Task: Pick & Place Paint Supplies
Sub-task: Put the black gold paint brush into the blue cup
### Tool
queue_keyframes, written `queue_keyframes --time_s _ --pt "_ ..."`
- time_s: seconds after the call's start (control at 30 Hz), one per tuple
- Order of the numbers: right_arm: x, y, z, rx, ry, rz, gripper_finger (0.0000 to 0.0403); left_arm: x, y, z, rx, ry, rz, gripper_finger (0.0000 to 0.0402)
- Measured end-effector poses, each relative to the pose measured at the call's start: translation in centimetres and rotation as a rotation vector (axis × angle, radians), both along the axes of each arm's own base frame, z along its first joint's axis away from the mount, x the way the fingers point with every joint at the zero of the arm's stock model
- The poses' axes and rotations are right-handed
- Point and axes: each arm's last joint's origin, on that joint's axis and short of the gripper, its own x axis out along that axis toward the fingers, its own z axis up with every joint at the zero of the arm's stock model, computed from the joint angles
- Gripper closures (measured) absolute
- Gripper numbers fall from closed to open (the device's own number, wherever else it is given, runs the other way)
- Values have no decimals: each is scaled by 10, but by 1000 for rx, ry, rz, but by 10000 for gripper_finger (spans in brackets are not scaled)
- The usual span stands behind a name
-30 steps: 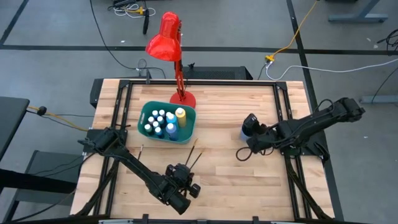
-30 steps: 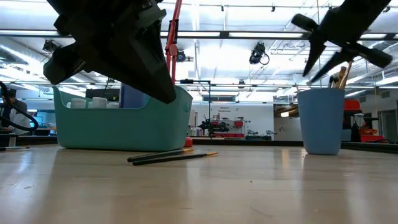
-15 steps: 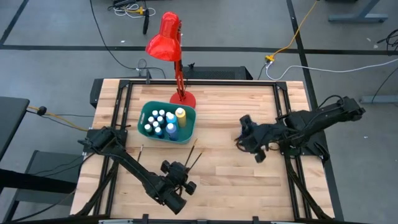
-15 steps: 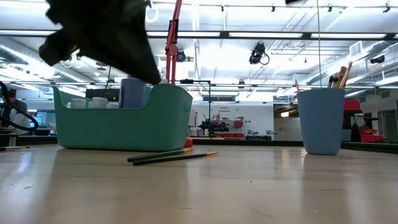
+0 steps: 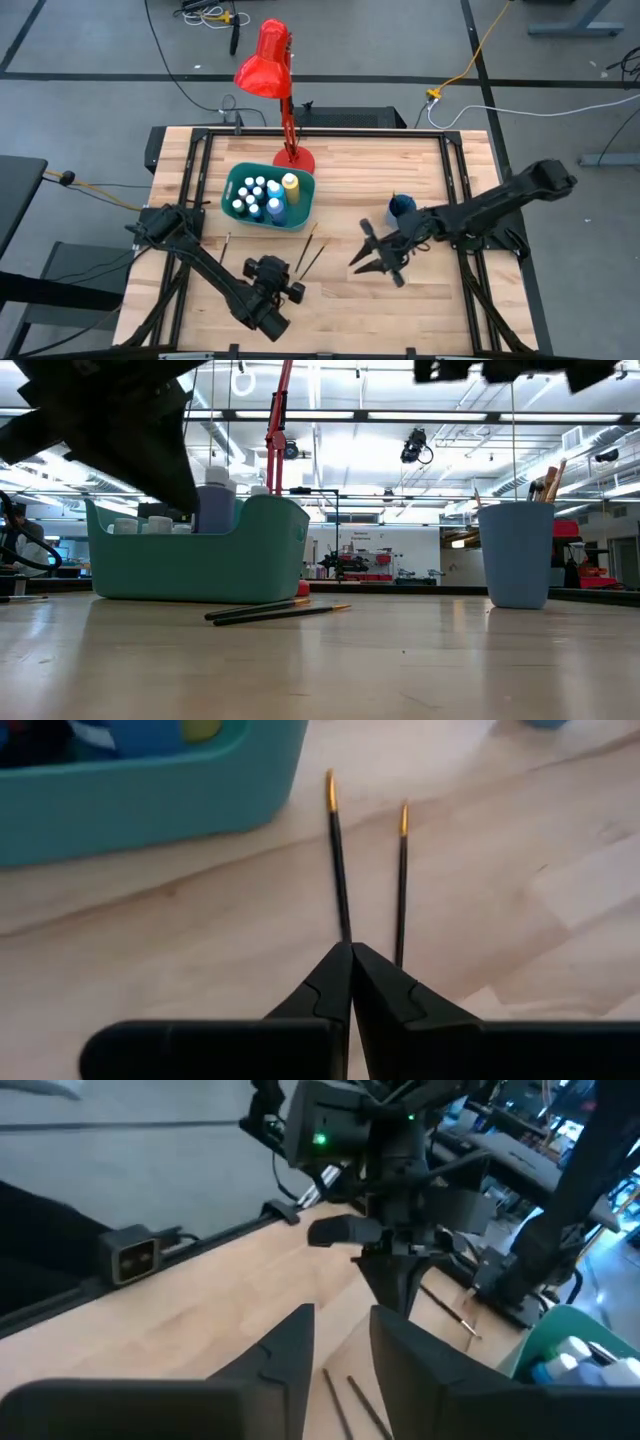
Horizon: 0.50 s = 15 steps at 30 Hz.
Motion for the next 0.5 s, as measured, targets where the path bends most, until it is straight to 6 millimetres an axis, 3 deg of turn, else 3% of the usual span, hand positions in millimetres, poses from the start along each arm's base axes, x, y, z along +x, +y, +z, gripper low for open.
queue_keyframes --time_s 0.3,0.5 --pt "58 4 -59 -48 203 -50 285 2 5 -1 -44 55 25 384" --pt "91 -7 -94 -63 326 -109 286 3 6 -2 -43 51 27 384"
